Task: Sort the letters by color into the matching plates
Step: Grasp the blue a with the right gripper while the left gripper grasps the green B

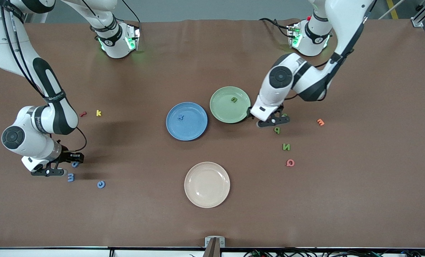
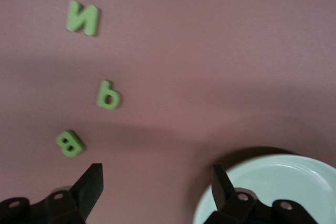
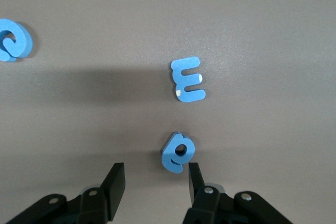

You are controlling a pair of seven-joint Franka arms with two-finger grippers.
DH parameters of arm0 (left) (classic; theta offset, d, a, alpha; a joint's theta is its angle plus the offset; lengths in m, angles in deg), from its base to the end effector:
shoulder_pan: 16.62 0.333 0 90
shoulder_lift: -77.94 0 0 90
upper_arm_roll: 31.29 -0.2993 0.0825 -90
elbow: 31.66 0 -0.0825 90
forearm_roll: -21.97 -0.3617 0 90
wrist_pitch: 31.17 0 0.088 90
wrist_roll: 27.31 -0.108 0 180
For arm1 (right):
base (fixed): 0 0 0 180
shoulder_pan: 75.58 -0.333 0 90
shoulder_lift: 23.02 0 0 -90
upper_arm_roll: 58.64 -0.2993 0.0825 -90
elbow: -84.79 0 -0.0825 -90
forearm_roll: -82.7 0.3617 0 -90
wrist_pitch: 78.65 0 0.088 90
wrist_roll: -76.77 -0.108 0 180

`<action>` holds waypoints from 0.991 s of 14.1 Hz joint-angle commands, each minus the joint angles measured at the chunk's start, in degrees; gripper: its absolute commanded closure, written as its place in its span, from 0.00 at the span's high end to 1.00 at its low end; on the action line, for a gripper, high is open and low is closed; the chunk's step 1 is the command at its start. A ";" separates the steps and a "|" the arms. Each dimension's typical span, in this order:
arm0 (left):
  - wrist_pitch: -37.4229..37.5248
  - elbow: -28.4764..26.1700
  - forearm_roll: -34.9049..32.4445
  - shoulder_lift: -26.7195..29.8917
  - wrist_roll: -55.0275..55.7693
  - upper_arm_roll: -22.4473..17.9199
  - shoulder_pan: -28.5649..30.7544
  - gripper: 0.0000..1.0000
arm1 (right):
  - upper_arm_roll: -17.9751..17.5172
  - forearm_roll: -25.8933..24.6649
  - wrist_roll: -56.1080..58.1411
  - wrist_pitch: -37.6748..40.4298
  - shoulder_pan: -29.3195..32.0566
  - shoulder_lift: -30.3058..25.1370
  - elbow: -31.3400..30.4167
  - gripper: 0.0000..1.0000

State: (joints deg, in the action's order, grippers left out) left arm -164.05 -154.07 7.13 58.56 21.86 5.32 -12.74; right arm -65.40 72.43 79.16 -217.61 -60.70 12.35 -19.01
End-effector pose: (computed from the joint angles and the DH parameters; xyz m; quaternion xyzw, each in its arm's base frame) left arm 0.4594 -0.2868 0.2691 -0.9975 -0.0608 0.0333 0.0170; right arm 0.6205 -0.0941 0.2036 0.9997 0.0067 -0.0004 0.0249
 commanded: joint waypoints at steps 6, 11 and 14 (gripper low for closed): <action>-8.24 -11.43 -0.97 4.97 -13.21 1.01 11.32 0.91 | -0.72 -1.15 4.11 0.35 2.08 3.39 3.42 0.58; -18.10 -16.88 -4.14 3.22 -13.30 0.92 13.79 0.91 | -0.80 -1.06 4.38 -0.09 2.08 5.06 4.74 0.58; -20.05 -18.65 -5.54 1.63 -13.22 0.92 13.79 0.91 | -0.80 -1.06 4.99 -0.09 2.08 5.24 4.83 0.58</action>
State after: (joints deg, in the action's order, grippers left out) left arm -182.26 -171.30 3.31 60.77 8.72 5.42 0.05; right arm -65.38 72.42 83.16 -217.85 -59.51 16.53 -15.74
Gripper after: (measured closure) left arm 0.084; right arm 0.419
